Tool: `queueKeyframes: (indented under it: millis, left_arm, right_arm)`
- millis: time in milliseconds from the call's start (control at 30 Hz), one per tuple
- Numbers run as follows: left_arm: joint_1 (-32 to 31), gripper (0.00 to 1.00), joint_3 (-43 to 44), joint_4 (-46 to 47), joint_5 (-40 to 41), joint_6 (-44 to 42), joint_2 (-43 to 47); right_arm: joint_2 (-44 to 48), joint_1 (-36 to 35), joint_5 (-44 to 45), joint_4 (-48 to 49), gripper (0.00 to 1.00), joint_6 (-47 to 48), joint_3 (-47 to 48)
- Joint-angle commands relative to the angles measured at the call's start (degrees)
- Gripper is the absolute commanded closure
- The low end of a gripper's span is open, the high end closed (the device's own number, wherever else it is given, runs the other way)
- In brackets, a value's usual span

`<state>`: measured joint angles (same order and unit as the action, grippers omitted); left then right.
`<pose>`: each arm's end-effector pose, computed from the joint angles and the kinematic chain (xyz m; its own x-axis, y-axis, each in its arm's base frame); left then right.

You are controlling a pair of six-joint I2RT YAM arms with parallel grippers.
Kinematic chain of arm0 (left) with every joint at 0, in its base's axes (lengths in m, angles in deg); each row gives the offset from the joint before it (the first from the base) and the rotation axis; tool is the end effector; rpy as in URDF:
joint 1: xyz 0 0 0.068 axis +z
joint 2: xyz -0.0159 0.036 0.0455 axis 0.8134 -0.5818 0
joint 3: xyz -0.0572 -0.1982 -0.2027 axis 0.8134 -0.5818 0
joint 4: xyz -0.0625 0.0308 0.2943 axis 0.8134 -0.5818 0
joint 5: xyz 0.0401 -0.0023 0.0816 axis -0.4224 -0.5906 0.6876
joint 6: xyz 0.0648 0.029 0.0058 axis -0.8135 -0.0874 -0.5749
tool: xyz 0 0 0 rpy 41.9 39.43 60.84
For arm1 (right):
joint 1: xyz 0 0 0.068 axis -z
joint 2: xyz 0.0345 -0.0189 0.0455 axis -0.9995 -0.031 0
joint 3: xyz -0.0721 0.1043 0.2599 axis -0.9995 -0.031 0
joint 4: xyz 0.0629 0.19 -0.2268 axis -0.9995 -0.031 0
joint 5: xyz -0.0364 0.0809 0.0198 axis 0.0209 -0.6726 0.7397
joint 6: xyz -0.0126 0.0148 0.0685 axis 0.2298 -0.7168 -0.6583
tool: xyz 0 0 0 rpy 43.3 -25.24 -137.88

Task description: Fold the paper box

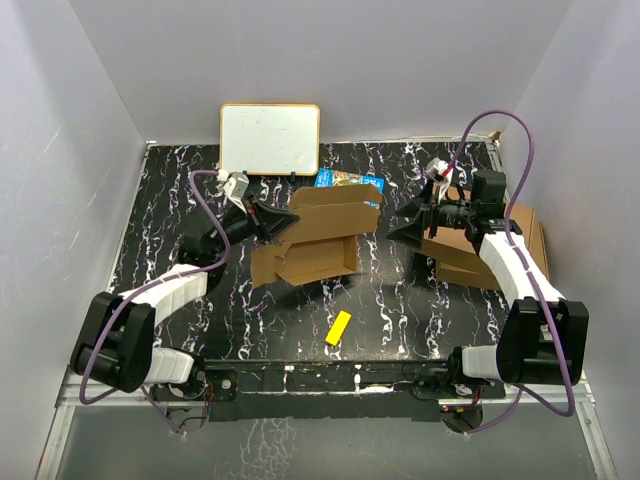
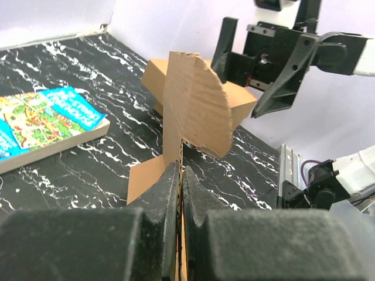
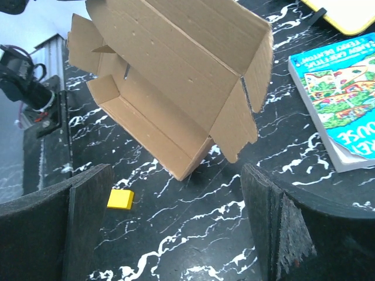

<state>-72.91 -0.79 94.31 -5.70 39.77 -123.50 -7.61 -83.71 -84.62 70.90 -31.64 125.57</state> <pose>0.2903 -0.1396 0.2644 -0.2461 -0.3410 -0.9073 0.8619 0.3511 -0.3658 0.3171 0.0310 0.2752 -0.3592 -0.0398 -0.9324 -0.8755 0.3605 0.3219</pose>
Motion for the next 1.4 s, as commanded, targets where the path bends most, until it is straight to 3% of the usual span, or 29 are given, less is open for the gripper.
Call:
queueKeyframes:
  millis: [0,233,467,800,1133,1367]
  left_arm:
    - [0.28,1.00,-1.48,5.17,-2.99,-0.43,3.08]
    - [0.26,1.00,-2.75,12.95,-4.99,4.53,2.33]
    - [0.28,1.00,-3.45,19.14,-6.24,8.98,0.74]
    - [0.15,1.00,-3.54,24.55,-8.11,13.48,-2.27]
    - [0.11,1.00,-3.77,26.32,-8.45,14.94,-2.98]
    - [0.10,1.00,-3.42,25.10,-8.35,14.38,-2.80]
  right_arm:
    - [-1.22,-0.67,-4.44,5.07,0.01,-3.06,1.46]
    - [-2.81,-2.97,-2.61,13.05,0.01,-10.17,1.38]
    - [-5.47,-7.60,3.05,13.27,0.01,-11.39,2.66]
    - [-4.96,-9.71,-5.83,19.71,0.13,-16.04,1.41]
    - [-4.31,-9.89,-7.67,25.64,0.49,-20.89,-0.38]
    - [-4.15,-9.95,-9.34,25.34,0.90,-19.80,-0.66]
